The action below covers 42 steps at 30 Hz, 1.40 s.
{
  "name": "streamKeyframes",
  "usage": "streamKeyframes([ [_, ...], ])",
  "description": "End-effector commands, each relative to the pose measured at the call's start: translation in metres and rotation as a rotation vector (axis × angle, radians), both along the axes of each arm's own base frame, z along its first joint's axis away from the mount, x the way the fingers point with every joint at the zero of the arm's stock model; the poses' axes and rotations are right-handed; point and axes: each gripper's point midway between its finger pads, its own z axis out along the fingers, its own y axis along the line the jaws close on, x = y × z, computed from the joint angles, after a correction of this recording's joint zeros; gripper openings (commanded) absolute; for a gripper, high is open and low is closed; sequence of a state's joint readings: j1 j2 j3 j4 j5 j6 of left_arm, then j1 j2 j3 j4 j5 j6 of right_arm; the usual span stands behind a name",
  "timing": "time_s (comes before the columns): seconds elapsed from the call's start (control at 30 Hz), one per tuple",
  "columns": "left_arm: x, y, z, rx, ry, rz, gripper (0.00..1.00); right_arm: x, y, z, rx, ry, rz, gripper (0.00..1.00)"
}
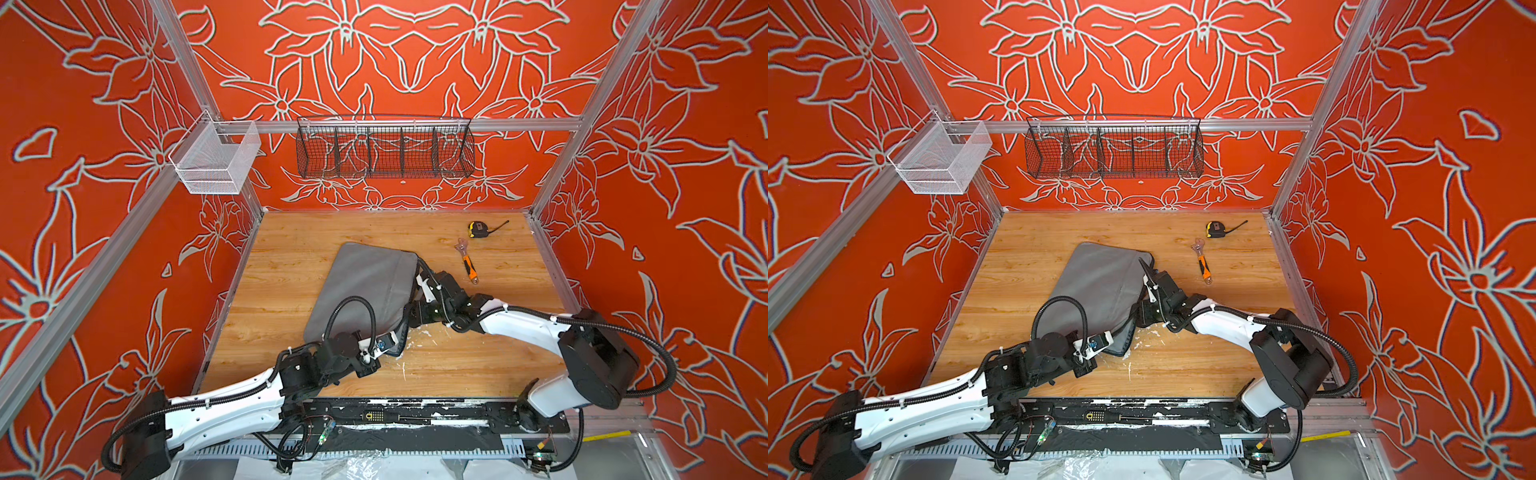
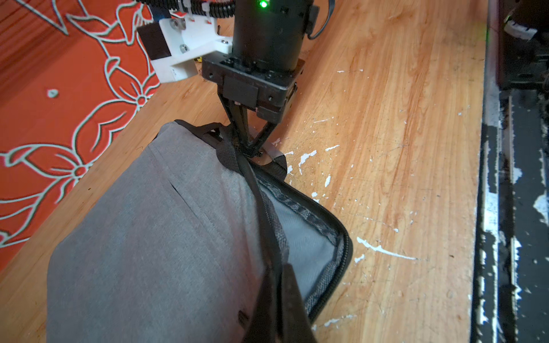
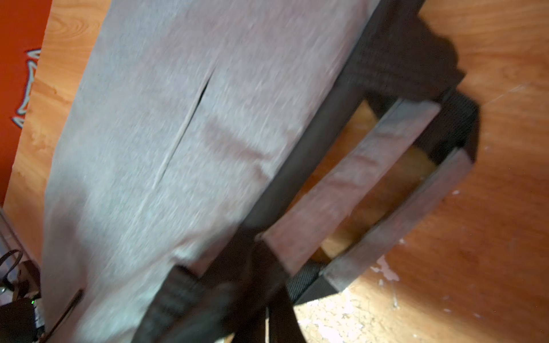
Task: Open the zippered laptop bag and take out the laptop
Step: Unzip the zipper on the zippered laptop bag.
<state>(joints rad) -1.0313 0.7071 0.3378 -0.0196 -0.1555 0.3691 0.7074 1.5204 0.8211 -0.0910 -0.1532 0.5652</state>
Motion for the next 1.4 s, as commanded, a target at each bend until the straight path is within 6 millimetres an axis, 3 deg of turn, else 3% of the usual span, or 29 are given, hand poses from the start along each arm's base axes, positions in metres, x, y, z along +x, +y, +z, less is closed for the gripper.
streamKeyframes([
  [0.0, -0.008, 0.002, 0.008, -0.051, 0.007, -0.011, 0.00, 0.027, -0.033, -0.005, -0.101, -0.024, -0.149, 0.00],
  [0.13, -0.009, 0.006, 0.010, -0.075, 0.000, -0.002, 0.00, 0.031, -0.023, -0.002, -0.054, -0.020, -0.125, 0.00],
  [0.17, -0.009, 0.006, 0.010, -0.080, 0.000, 0.000, 0.04, 0.030, -0.017, -0.001, -0.031, -0.016, -0.106, 0.00],
  [0.3, -0.001, 0.006, 0.003, -0.104, -0.012, 0.045, 0.48, 0.024, -0.008, -0.011, -0.006, 0.023, -0.061, 0.00],
  [0.37, 0.002, 0.005, -0.001, -0.099, -0.003, 0.061, 0.59, 0.018, -0.006, -0.018, 0.012, 0.046, -0.048, 0.00],
  [0.47, 0.008, 0.000, -0.007, -0.062, 0.031, 0.084, 0.64, 0.009, 0.000, -0.021, 0.066, 0.065, -0.018, 0.00],
  [0.7, 0.022, -0.029, -0.008, -0.027, 0.086, 0.091, 0.68, -0.003, 0.024, 0.010, 0.223, 0.032, 0.076, 0.00],
  [0.9, 0.041, -0.048, -0.019, 0.032, 0.114, 0.139, 0.67, -0.017, 0.038, 0.028, 0.258, 0.017, 0.133, 0.00],
  [1.1, 0.070, -0.021, -0.026, 0.128, 0.063, 0.371, 0.65, -0.033, 0.056, 0.037, 0.282, 0.005, 0.192, 0.00],
  [1.3, 0.068, -0.015, -0.030, 0.153, 0.075, 0.382, 0.39, -0.041, 0.066, 0.037, 0.284, 0.002, 0.221, 0.00],
  [1.37, 0.067, -0.010, -0.033, 0.158, 0.072, 0.396, 0.38, -0.041, 0.067, 0.039, 0.292, 0.000, 0.222, 0.00],
])
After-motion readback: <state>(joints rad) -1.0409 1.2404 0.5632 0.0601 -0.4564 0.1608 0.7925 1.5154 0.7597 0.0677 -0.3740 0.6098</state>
